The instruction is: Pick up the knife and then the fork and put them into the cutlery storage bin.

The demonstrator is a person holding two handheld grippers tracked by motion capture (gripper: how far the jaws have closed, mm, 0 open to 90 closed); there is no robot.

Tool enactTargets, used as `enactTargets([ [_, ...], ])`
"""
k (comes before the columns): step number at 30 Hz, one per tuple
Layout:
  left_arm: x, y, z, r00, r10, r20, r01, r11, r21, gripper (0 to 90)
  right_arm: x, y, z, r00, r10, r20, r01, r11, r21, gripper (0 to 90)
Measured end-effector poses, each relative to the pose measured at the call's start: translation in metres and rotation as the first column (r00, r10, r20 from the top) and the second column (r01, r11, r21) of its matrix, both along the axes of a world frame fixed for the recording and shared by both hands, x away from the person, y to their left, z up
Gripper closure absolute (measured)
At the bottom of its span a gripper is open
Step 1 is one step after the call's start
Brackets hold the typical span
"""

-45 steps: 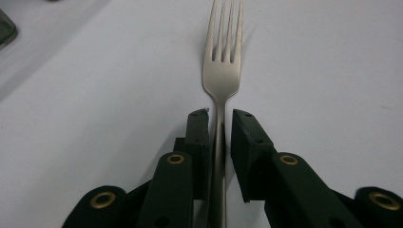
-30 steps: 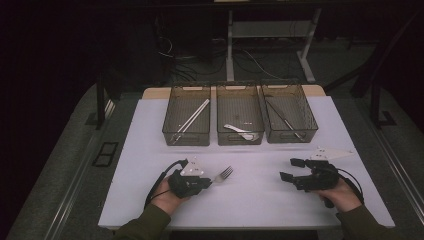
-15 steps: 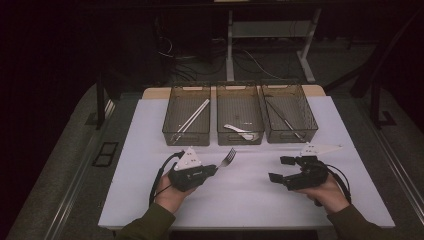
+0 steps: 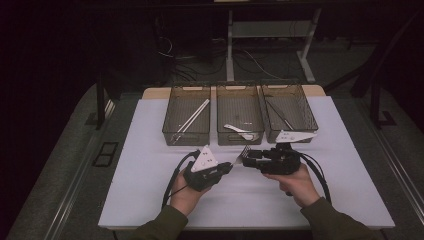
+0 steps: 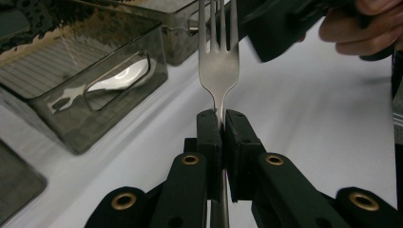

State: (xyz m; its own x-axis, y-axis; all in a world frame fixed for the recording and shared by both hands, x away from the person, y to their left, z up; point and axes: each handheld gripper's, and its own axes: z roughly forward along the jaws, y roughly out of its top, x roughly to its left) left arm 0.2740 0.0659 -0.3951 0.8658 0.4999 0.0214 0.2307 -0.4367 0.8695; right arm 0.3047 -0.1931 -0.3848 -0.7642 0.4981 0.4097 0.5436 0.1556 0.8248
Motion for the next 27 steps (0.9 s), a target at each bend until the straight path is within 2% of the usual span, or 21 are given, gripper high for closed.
enactTargets([
  [2,-0.001,-0.002,0.0,0.9999,0.003,0.013,-0.003,1.0,0.003,85.0,0.003,0.002,0.0,0.9999,-0.009,-0.005,0.009,1.0,0.01,63.7],
  [4,-0.001,-0.003,0.001,0.9998,0.008,0.019,-0.008,1.0,0.004,85.2,0.005,0.002,0.0,0.9997,-0.022,-0.009,0.023,0.999,0.025,73.9],
  [6,-0.001,-0.002,0.001,0.9996,0.016,0.022,-0.016,0.9999,-0.007,85.2,0.006,0.001,0.0,0.9997,-0.024,-0.008,0.024,0.999,0.043,77.9],
  [9,0.0,0.001,0.002,0.9994,0.031,0.018,-0.03,0.9991,-0.031,84.9,0.005,0.002,0.001,0.9997,-0.023,0.013,0.022,0.999,0.042,86.3],
  [14,0.0,0.002,0.002,0.9994,0.028,0.019,-0.027,0.9987,-0.043,84.7,0.003,0.003,0.002,0.9988,-0.029,0.039,0.028,0.999,0.032,88.0],
  [16,0.001,0.002,0.002,0.9998,0.021,0.006,-0.021,0.9983,-0.054,84.2,0.003,0.003,0.002,0.9982,-0.033,0.049,0.031,0.999,0.029,88.1],
  [19,0.001,0.002,0.0,0.9999,0.015,0.001,-0.015,0.9988,-0.046,82.4,0.003,0.002,0.003,0.9978,-0.03,0.059,0.029,0.999,0.027,88.2],
  [24,0.001,0.01,-0.002,0.9997,0.021,-0.015,-0.022,0.9984,-0.052,65.4,0.005,-0.01,0.008,0.9943,-0.067,0.083,0.067,0.998,0.009,88.2],
  [27,0.001,0.019,-0.003,0.9996,0.018,-0.02,-0.019,0.9985,-0.052,58.8,0.007,-0.023,0.013,0.9895,-0.104,0.101,0.106,0.994,-0.014,88.2],
])
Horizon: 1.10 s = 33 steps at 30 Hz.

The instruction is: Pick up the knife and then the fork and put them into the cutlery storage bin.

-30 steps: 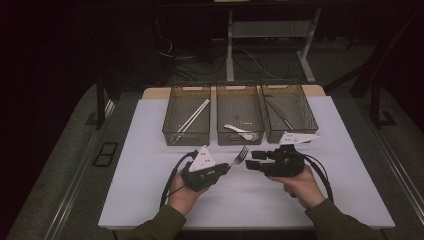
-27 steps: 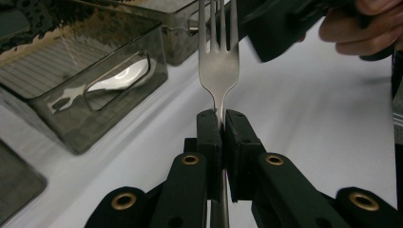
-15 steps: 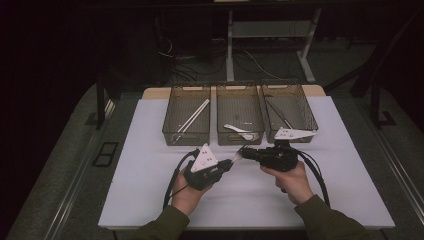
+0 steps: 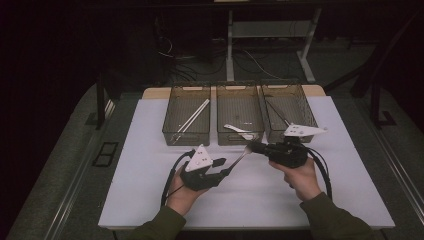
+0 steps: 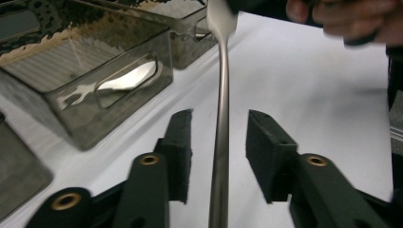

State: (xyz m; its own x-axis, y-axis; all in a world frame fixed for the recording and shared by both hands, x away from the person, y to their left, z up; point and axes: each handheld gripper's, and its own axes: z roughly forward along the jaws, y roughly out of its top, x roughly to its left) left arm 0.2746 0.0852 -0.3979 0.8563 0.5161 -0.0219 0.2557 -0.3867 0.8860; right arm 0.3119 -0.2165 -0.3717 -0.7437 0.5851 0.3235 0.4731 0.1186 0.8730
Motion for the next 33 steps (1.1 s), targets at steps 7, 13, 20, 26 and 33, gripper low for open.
enactTargets([
  [7,-0.001,0.032,-0.005,0.9991,0.008,-0.041,-0.008,0.9999,0.011,47.8,0.004,-0.038,0.018,0.9945,-0.097,0.04,0.099,0.994,-0.041,88.2],
  [13,-0.003,0.058,-0.015,0.9962,0.022,-0.084,-0.02,0.9996,0.018,39.1,0.014,-0.076,0.04,0.9795,-0.188,0.073,0.191,0.981,-0.036,88.2],
  [20,-0.005,0.073,-0.02,0.9943,0.036,-0.1,-0.035,0.9993,0.012,34.4,0.025,-0.11,0.068,0.9558,-0.274,0.105,0.28,0.959,-0.045,88.2],
  [26,-0.004,0.069,-0.023,0.9949,0.025,-0.098,-0.023,0.9996,0.019,26.3,0.034,-0.126,0.083,0.9393,-0.32,0.125,0.329,0.943,-0.059,88.2],
  [33,-0.002,0.07,-0.024,0.9943,0.031,-0.102,-0.029,0.9994,0.019,21.6,0.049,-0.14,0.094,0.9185,-0.372,0.134,0.386,0.917,-0.103,88.2],
])
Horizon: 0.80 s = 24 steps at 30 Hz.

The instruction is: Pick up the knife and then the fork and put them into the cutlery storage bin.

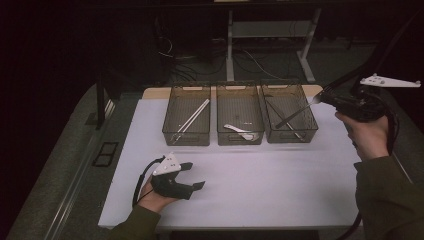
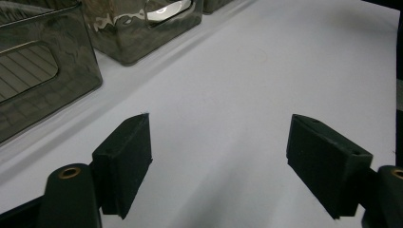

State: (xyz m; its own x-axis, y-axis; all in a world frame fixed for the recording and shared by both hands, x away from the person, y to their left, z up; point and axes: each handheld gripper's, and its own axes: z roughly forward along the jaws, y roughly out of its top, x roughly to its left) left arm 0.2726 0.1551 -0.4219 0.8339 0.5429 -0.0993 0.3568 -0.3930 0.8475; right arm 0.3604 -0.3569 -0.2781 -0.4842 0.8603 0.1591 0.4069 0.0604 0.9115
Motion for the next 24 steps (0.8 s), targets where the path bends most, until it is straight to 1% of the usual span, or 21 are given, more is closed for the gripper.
enactTargets([
  [2,0.001,0.0,0.0,1.0,0.0,0.002,0.0,1.0,-0.001,20.9,0.007,-0.003,-0.001,0.9998,-0.014,-0.013,0.014,1.0,-0.007,88.2],
  [4,0.001,-0.001,0.0,1.0,-0.001,0.001,0.001,1.0,-0.003,20.5,0.017,-0.005,-0.005,0.9992,-0.018,-0.035,0.018,1.0,-0.009,88.2],
  [5,0.002,-0.001,0.0,1.0,-0.002,0.001,0.002,1.0,-0.002,20.3,0.022,-0.004,-0.009,0.9988,-0.021,-0.045,0.02,1.0,-0.017,88.2],
  [8,0.002,-0.001,-0.001,1.0,-0.002,-0.002,0.002,1.0,-0.003,19.9,0.038,0.0,-0.021,0.9954,-0.023,-0.093,0.018,0.998,-0.052,88.2],
  [9,0.002,-0.001,-0.001,1.0,-0.004,-0.003,0.004,1.0,-0.004,19.9,0.043,0.002,-0.025,0.9936,-0.025,-0.11,0.019,0.998,-0.055,88.2],
  [11,0.002,-0.001,-0.001,1.0,-0.006,-0.005,0.006,1.0,-0.005,19.9,0.053,0.005,-0.033,0.9915,-0.025,-0.128,0.016,0.998,-0.067,88.2],
  [16,0.001,-0.001,-0.001,0.9999,-0.014,-0.003,0.014,0.9999,-0.004,19.8,0.07,0.015,-0.05,0.9824,-0.014,-0.186,-0.001,0.997,-0.083,88.1],
  [19,0.001,-0.002,-0.002,0.9998,-0.017,-0.004,0.017,0.9998,-0.005,19.5,0.076,0.018,-0.057,0.9747,-0.004,-0.224,-0.011,0.998,-0.065,88.1],
  [21,0.001,-0.003,-0.002,0.9998,-0.018,-0.008,0.018,0.9998,-0.007,19.6,0.08,0.019,-0.061,0.9689,0.0,-0.248,-0.019,0.997,-0.072,88.1],
  [24,0.001,-0.004,-0.002,0.9997,-0.025,-0.007,0.025,0.9997,-0.004,19.6,0.085,0.021,-0.068,0.9632,0.004,-0.269,-0.026,0.997,-0.075,88.1],
])
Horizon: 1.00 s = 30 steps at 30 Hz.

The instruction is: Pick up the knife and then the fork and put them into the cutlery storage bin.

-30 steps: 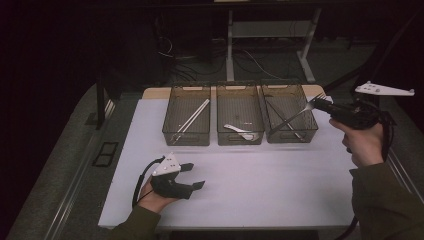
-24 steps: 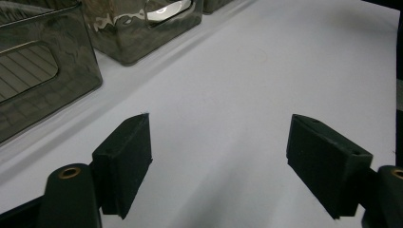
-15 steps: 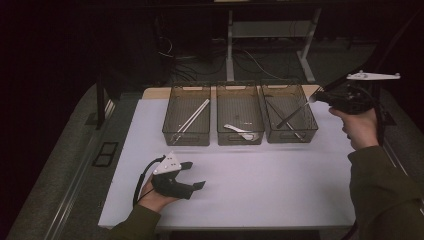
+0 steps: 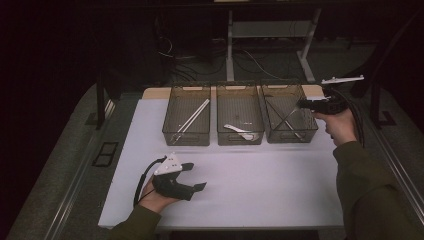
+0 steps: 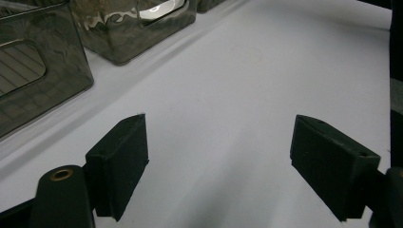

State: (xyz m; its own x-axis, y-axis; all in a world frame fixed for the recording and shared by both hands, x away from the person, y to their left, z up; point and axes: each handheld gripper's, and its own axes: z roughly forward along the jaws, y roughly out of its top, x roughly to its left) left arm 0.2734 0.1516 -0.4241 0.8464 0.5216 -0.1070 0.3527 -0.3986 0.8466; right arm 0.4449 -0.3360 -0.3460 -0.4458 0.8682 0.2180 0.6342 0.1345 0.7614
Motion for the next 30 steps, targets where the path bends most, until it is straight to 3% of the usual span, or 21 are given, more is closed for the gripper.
enactTargets([
  [6,0.001,-0.001,-0.001,1.0,-0.001,-0.004,0.001,1.0,-0.002,19.6,0.011,-0.007,-0.011,0.9993,-0.031,-0.022,0.032,0.999,0.037,86.9],
  [15,0.002,-0.001,-0.002,0.9999,-0.007,-0.011,0.007,1.0,0.003,19.5,0.028,-0.01,-0.032,0.9955,-0.092,-0.019,0.091,0.994,-0.063,78.2],
  [17,0.003,-0.001,-0.002,0.9999,-0.01,-0.011,0.01,0.9999,0.005,19.6,0.029,-0.01,-0.031,0.9941,-0.108,0.007,0.108,0.989,-0.1,63.1],
  [20,0.003,-0.002,-0.002,0.9999,-0.011,-0.011,0.011,0.9999,0.004,19.4,0.029,-0.015,-0.028,0.9895,-0.14,0.036,0.143,0.985,-0.097,53.1],
  [25,0.003,-0.002,-0.003,0.9999,-0.011,-0.01,0.011,0.9999,0.01,19.3,0.023,-0.022,-0.023,0.9875,-0.148,0.055,0.152,0.984,-0.089,43.9],
  [30,0.003,-0.002,-0.003,0.9999,-0.01,-0.011,0.01,0.9999,0.012,18.6,0.012,-0.022,-0.016,0.9942,-0.094,0.051,0.097,0.994,-0.052,37.3],
])
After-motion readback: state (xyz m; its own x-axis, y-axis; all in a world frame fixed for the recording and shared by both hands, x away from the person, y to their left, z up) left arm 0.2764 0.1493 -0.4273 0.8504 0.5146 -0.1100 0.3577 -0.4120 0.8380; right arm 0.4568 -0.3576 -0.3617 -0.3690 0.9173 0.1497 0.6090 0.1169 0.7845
